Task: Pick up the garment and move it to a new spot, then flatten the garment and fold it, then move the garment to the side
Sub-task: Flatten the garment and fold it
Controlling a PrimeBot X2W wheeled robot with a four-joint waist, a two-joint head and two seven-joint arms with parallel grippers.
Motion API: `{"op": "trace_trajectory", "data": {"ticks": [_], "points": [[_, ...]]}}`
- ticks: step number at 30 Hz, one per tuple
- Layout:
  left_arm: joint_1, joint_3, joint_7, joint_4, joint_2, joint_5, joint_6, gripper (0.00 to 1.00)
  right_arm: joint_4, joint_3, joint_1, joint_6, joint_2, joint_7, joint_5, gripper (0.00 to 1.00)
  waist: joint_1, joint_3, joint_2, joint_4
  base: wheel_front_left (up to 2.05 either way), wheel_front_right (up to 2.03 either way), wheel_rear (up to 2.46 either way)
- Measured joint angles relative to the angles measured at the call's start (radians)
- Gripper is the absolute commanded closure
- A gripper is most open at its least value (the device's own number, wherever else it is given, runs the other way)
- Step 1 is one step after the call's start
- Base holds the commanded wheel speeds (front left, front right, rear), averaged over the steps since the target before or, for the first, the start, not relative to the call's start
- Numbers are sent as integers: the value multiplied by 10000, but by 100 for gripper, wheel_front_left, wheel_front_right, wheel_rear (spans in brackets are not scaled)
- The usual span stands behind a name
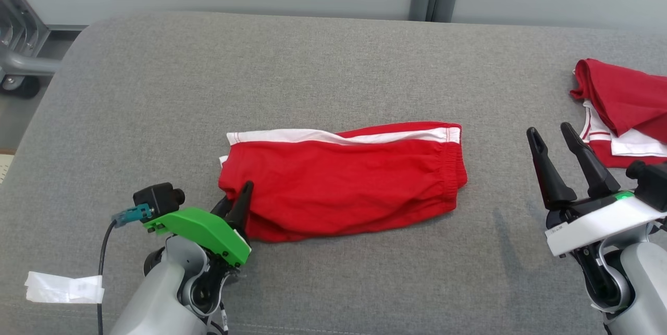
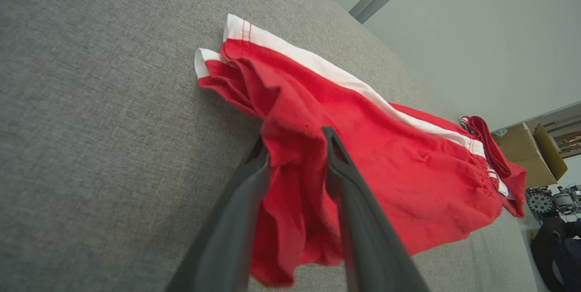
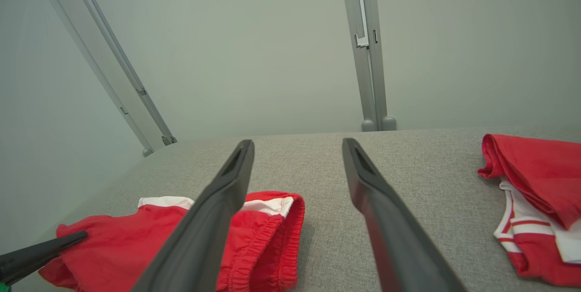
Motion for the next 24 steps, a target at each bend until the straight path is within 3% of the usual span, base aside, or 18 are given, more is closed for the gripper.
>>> {"op": "trace_trajectory", "data": {"ticks": [7,16,24], "points": [[55,-102,-337,-297,111,443,238,0,21,31,195,0,4,38,98,0,0,-69,0,-51,0,0,0],[138,-226,-1007,-662,1273,1618,897,0,173,67,282,-17,38,399,278,0,0,-107,0,-80,0,0,0],[198,-520,-1488,-1333,1653,2569,1337,0,470,222,363,-42,144,825,489,0,0,-33,0,196,0,0,0]]}}
